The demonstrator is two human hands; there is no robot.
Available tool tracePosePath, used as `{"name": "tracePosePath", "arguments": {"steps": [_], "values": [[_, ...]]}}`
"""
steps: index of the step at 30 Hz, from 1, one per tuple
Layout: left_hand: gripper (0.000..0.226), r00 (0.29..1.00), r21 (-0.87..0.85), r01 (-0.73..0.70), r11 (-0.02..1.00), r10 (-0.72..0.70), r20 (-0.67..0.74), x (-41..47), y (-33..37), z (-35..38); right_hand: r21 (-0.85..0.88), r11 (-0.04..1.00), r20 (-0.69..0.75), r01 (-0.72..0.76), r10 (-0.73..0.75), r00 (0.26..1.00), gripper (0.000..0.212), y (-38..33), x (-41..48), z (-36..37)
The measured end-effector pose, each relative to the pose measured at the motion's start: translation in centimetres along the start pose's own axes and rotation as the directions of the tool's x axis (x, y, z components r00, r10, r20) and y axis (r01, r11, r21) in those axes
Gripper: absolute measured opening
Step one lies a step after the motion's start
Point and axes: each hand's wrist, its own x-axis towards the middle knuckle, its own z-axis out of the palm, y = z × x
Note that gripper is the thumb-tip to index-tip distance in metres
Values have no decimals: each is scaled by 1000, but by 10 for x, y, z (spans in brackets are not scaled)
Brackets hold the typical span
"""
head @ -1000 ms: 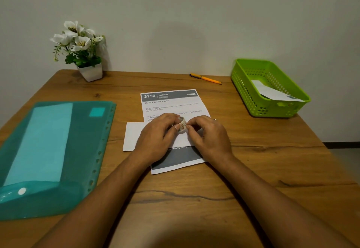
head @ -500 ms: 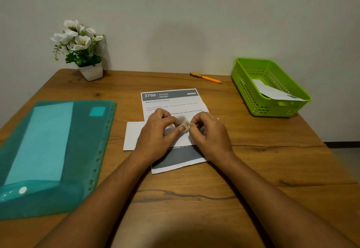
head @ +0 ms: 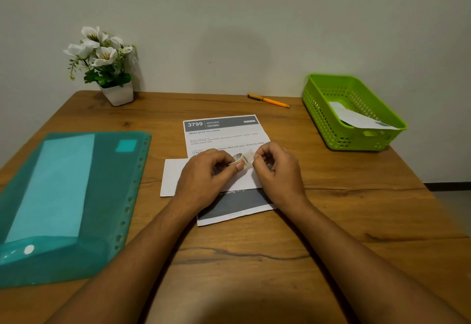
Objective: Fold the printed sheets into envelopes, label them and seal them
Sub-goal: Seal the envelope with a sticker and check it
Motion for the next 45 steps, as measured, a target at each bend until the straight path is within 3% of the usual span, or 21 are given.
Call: {"name": "tracePosePath", "arguments": {"steps": [21,25,29,31,36,45], "values": [[12,998,-12,59,998,-60,-20,-2,-2,1,160,982,-94,-98,114,989,11,5,3,-1],[20,995,-17,89,996,-89,-51,-2,-1,1,121,993,-51,-10,16,999,9,1,1,-2],[17,992,-20,108,994,-110,-67,-2,0,1,25,987,22,161,-161,987,4,-5,-4,-3],[16,992,-14,103,995,-103,-66,-2,0,1,11,983,21,181,-181,983,4,-5,-4,-2],[37,999,76,51,996,-51,2,-2,-1,0,79,992,-4,103,-103,995,4,-1,-1,-2],[25,1000,153,24,988,-25,2,-2,0,1,218,974,-22,-67,74,997,10,2,2,-4]]}}
